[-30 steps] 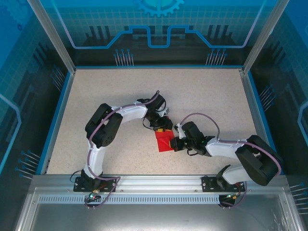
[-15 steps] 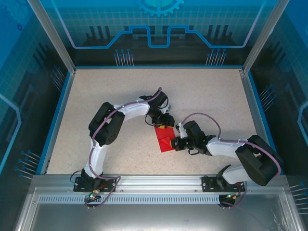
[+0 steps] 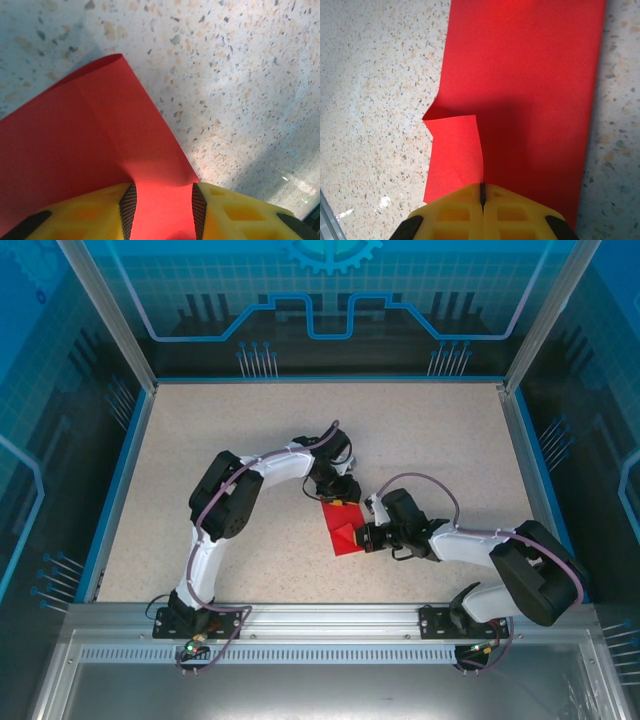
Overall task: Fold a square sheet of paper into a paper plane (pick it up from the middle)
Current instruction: Fold the triangle a second time at the center of the table.
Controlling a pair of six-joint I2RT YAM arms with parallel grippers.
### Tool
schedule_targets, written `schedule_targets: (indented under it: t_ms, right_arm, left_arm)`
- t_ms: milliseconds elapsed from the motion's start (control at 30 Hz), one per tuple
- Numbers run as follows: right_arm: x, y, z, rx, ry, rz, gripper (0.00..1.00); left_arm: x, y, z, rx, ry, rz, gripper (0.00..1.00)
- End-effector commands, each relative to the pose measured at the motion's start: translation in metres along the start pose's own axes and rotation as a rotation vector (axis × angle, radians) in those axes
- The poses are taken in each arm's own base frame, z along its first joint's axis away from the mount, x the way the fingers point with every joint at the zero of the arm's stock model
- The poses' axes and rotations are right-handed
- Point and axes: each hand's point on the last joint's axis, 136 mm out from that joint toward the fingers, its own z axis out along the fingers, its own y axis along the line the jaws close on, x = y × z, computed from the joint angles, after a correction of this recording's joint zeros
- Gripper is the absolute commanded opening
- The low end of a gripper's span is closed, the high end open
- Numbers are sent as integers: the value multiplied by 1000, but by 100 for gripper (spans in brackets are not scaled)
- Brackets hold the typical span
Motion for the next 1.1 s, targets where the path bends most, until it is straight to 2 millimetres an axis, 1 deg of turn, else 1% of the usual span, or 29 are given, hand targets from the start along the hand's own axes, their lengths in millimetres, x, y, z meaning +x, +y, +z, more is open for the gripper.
schedule_targets:
  t_ms: [0,100,367,1067]
  right_arm:
    - [-11,5,-5,-16,-9,-19,1]
    - [-13,7,-5,-20,-5,-31,1]
    - [-19,0,-6,6,-3,-28,1]
    - [-16,-27,-4,65,8,45,1]
  left_arm:
    - [5,16,16,-51,39,3,38]
    - [6,19,19,-59,51,21,38]
    - [10,27,27,-75,77,34,38]
    - [8,23,29,-55,82,49,38]
